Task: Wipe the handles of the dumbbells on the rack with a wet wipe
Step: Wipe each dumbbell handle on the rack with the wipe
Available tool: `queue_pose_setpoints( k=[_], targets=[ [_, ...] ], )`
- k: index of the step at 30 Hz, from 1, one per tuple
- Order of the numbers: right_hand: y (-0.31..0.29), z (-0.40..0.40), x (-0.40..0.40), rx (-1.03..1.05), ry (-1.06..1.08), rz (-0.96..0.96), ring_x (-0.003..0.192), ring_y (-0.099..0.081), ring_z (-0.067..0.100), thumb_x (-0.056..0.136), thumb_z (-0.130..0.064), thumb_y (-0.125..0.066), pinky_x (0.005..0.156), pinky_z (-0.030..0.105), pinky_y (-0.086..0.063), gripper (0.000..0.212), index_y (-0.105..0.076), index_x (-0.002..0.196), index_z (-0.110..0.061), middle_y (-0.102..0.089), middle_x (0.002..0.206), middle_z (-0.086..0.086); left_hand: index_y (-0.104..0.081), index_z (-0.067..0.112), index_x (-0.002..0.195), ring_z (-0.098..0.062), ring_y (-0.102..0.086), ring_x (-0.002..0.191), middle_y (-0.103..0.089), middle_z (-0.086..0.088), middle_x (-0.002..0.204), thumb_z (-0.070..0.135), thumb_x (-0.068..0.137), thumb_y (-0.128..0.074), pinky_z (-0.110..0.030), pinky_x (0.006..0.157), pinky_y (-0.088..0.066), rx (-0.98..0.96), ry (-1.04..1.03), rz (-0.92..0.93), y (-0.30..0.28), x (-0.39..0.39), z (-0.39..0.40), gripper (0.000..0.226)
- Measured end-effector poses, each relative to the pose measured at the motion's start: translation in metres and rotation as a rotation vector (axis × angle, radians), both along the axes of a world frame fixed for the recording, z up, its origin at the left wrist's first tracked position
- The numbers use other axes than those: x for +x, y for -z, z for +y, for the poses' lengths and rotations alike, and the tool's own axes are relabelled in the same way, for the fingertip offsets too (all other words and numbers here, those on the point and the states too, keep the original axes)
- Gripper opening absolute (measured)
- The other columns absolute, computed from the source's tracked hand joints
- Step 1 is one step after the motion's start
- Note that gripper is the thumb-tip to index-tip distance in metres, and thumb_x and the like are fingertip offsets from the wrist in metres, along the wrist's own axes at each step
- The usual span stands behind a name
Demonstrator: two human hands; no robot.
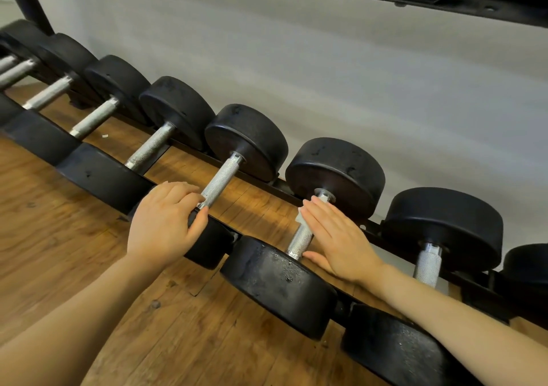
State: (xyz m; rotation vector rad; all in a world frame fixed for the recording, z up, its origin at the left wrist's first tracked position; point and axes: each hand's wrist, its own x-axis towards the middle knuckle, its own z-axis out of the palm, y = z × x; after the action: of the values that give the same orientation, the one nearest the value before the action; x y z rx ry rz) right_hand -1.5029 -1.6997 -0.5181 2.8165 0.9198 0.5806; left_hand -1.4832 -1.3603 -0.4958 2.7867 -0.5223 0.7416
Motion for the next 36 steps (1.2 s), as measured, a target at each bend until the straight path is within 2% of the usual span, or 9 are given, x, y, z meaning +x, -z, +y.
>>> queue_pose_setpoints(
  k=[5,8,11,15,19,24,28,31,36],
  targets=[
    [-0.002,-0.008,0.003,0.080,0.045,-0.033,0.145,-0.025,0.025,0.099,-0.058,-0.027,0.117,0.041,-0.027,0.072,-0.028,0.149,-0.006,-0.032,0.154,0.013,-0.067,0.010,0.123,-0.031,-0.050,0.131,-0.062,-0.011,0.131,0.039,0.094,-0.039,-0.050,0.107,-0.039,-0.068,-0.059,-0.031,0.011,-0.015,-0.003,0.050],
    [0.003,-0.009,0.000,0.108,0.039,-0.016,0.146,-0.021,0.025,0.097,-0.058,-0.031,0.117,0.040,-0.024,0.075,-0.021,0.151,-0.006,-0.023,0.157,0.012,-0.058,0.011,0.136,-0.035,-0.042,0.137,-0.050,-0.015,0.145,0.035,0.094,-0.042,-0.053,0.107,-0.037,-0.098,-0.088,-0.104,0.025,-0.030,-0.005,0.051],
    [0.008,-0.005,-0.004,0.044,-0.050,0.019,0.149,-0.014,0.023,0.097,-0.056,-0.036,0.119,0.037,-0.020,0.075,-0.022,0.152,-0.006,-0.021,0.159,0.011,-0.056,0.011,0.138,-0.035,-0.040,0.138,-0.048,-0.016,0.147,0.035,0.095,-0.041,-0.054,0.105,-0.037,-0.119,-0.101,-0.124,0.030,-0.032,-0.005,0.052],
    [0.004,-0.004,0.000,0.162,0.069,-0.026,0.147,-0.020,0.024,0.099,-0.057,-0.028,0.118,0.038,-0.022,0.073,-0.026,0.150,-0.005,-0.026,0.157,0.012,-0.056,0.011,0.139,-0.035,-0.040,0.138,-0.047,-0.016,0.147,0.035,0.095,-0.042,-0.054,0.106,-0.037,-0.108,-0.103,-0.132,0.031,-0.031,-0.005,0.052],
    [0.008,-0.003,-0.005,0.115,-0.025,0.031,0.148,-0.017,0.022,0.097,-0.054,-0.041,0.119,0.036,-0.021,0.075,-0.024,0.151,-0.005,-0.023,0.158,0.010,-0.055,0.011,0.139,-0.035,-0.039,0.139,-0.047,-0.016,0.148,0.035,0.095,-0.041,-0.054,0.107,-0.036,-0.104,-0.110,-0.138,0.032,-0.031,-0.005,0.052],
    [0.003,-0.002,-0.003,0.182,0.102,-0.003,0.147,-0.019,0.022,0.098,-0.058,-0.031,0.119,0.033,-0.016,0.074,-0.024,0.151,-0.006,-0.025,0.157,0.011,-0.056,0.010,0.138,-0.036,-0.040,0.138,-0.048,-0.017,0.147,0.035,0.095,-0.041,-0.054,0.106,-0.036,-0.109,-0.109,-0.159,0.031,-0.032,-0.007,0.052],
    [0.009,-0.004,-0.006,0.137,0.006,0.010,0.148,-0.015,0.022,0.096,-0.056,-0.040,0.120,0.031,-0.010,0.077,-0.024,0.151,-0.005,-0.021,0.158,0.010,-0.056,0.010,0.138,-0.035,-0.039,0.139,-0.047,-0.016,0.148,0.035,0.095,-0.040,-0.054,0.106,-0.036,-0.116,-0.115,-0.154,0.032,-0.032,-0.006,0.052],
    [0.009,-0.004,-0.003,0.196,0.117,-0.022,0.148,-0.014,0.019,0.095,-0.056,-0.038,0.120,0.029,-0.008,0.078,-0.021,0.151,-0.006,-0.018,0.159,0.009,-0.057,0.010,0.138,-0.035,-0.039,0.139,-0.047,-0.016,0.147,0.035,0.095,-0.040,-0.054,0.106,-0.036,-0.121,-0.111,-0.157,0.032,-0.032,-0.006,0.052],
    [0.014,-0.004,-0.008,0.170,-0.012,0.032,0.149,-0.012,0.022,0.095,-0.054,-0.044,0.119,0.035,-0.016,0.080,-0.018,0.152,-0.006,-0.016,0.160,0.010,-0.056,0.010,0.137,-0.037,-0.040,0.138,-0.048,-0.017,0.147,0.035,0.095,-0.041,-0.056,0.105,-0.037,-0.129,-0.114,-0.156,0.031,-0.032,-0.007,0.052]
  ],
)
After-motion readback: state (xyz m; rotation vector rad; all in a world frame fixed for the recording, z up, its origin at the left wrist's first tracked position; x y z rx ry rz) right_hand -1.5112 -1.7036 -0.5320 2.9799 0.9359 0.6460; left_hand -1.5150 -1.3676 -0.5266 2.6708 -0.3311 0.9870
